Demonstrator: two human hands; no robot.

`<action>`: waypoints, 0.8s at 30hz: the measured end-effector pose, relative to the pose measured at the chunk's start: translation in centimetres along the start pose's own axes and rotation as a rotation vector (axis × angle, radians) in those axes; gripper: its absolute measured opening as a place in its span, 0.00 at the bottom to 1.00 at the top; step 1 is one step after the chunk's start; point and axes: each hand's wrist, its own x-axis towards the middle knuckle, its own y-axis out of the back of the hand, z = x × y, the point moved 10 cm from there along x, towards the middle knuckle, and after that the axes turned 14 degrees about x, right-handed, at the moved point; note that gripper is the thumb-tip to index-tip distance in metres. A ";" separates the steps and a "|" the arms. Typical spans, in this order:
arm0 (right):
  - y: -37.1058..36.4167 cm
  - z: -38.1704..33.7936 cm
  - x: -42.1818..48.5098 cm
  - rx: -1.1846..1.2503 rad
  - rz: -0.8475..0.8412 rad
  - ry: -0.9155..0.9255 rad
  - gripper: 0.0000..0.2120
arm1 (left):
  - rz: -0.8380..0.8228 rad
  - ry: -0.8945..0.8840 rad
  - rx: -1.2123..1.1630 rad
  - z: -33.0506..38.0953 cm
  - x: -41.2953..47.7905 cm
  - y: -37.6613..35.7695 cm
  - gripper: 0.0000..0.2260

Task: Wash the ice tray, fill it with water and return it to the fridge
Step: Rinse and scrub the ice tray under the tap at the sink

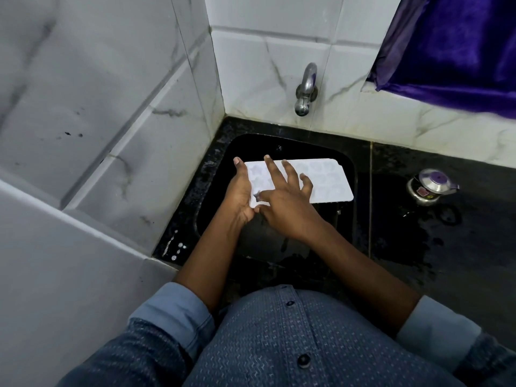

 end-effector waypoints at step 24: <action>-1.9 -0.4 1.7 -0.163 0.039 0.132 0.48 | -0.110 -0.043 -0.101 -1.8 1.8 -0.4 0.39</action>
